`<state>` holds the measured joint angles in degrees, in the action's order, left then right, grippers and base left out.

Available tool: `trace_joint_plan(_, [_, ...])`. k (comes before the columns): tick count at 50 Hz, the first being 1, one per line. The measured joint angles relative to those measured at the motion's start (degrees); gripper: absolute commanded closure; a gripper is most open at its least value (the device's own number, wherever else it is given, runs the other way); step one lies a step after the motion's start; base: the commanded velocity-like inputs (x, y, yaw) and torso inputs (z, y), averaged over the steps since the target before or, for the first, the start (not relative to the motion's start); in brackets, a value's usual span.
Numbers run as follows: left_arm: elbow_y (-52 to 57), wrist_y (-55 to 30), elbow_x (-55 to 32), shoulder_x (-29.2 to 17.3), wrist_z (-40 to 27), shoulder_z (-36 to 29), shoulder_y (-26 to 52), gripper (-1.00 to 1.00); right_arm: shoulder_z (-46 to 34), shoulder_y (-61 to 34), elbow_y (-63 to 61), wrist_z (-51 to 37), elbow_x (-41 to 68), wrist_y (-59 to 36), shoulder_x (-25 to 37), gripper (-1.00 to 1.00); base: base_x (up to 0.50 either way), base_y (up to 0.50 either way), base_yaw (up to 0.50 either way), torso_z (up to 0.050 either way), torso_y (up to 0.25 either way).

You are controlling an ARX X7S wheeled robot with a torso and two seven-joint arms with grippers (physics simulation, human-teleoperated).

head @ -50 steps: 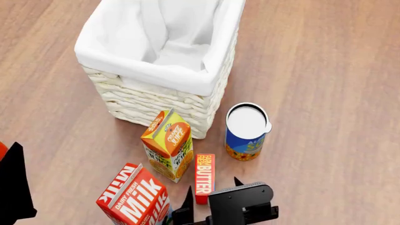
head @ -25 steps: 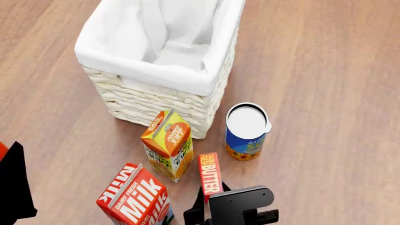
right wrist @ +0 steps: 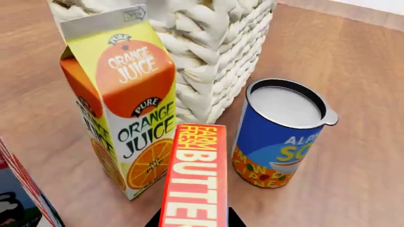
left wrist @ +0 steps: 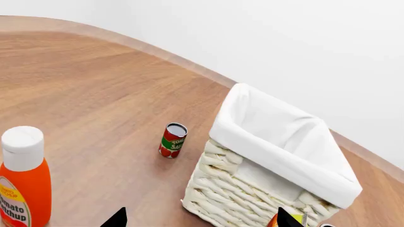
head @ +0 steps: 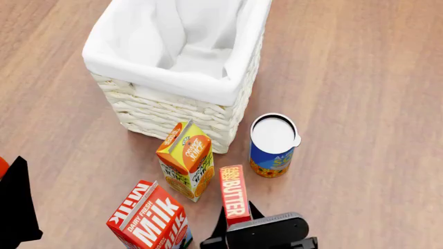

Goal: Pick up the butter and put it in the basket.

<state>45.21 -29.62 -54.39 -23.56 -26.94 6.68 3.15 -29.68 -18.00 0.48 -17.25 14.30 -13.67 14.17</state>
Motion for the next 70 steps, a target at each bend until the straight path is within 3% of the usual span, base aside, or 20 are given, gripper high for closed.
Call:
trace_joint_plan(35, [-1.4, 0.9, 1.9, 0.4, 0.2, -2.2, 0.7, -1.0, -0.3, -2.5, -40.9, -7.5, -2.1, -33.9, 8.6, 1.0, 0.0, 0.0, 0.0, 0.0, 0.001])
trace_joint_plan(47, [-1.5, 1.2, 2.2, 0.5, 0.0, -2.5, 0.8, -1.0, 5.2, -6.0, -52.2, -6.6, 0.8, -47.2, 10.2, 1.0, 0.0, 0.0, 0.0, 0.001, 0.001])
trace_joint_plan(70, [-2.7, 2.1, 2.9, 0.4, 0.6, -3.2, 1.1, -1.0, 21.4, -20.9, -56.2, -22.1, 37.1, -64.0, 20.6, 1.0, 0.0, 0.0, 0.0, 0.0, 0.001])
